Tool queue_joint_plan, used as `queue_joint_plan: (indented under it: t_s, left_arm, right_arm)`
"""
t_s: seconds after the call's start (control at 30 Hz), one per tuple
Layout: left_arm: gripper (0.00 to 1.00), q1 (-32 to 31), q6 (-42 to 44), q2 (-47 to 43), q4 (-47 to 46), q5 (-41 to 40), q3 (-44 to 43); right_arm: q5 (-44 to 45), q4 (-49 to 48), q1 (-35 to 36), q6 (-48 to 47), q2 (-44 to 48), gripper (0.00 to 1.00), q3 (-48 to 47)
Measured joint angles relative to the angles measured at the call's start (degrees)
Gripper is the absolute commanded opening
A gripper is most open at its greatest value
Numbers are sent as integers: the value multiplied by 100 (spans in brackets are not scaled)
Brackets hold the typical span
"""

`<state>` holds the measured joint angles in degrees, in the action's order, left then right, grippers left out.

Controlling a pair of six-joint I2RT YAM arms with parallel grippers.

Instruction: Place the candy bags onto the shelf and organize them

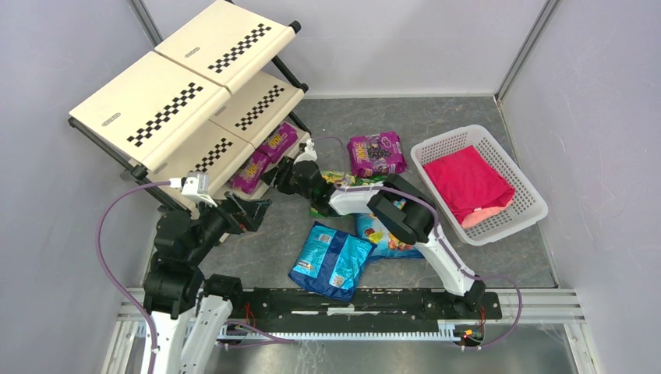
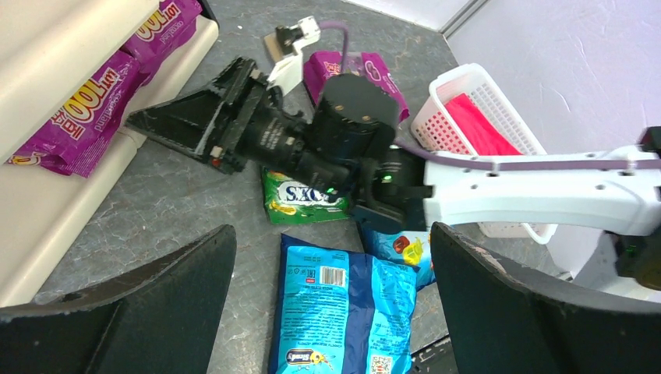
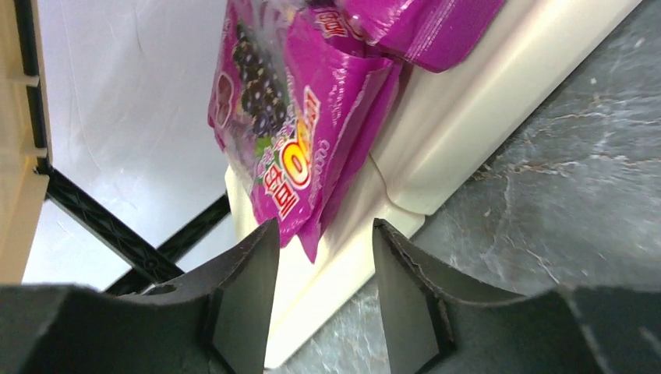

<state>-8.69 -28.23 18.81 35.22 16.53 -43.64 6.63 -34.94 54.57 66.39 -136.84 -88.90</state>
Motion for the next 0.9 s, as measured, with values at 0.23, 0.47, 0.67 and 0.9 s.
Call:
queue_joint_plan:
  t_s: [0.23,0.47,0.67,0.9]
  left_arm:
    - [100,-63,0,118,26,0,0]
    - [100,-354,0,133,50,-4,0]
    - [100,-393,0,42,70,-83,0]
    - [100,-315,-2,-83,70,-157,0]
  right_arm:
    - [-33,382,-26,-1209,1832,70,1600]
    - [573,946,-120,-2767,3860,82,3045]
    - [1405,1506,-787,-3960,4686,87,3475]
    - [2723,2918,-1307,-5027,3661,89,2098]
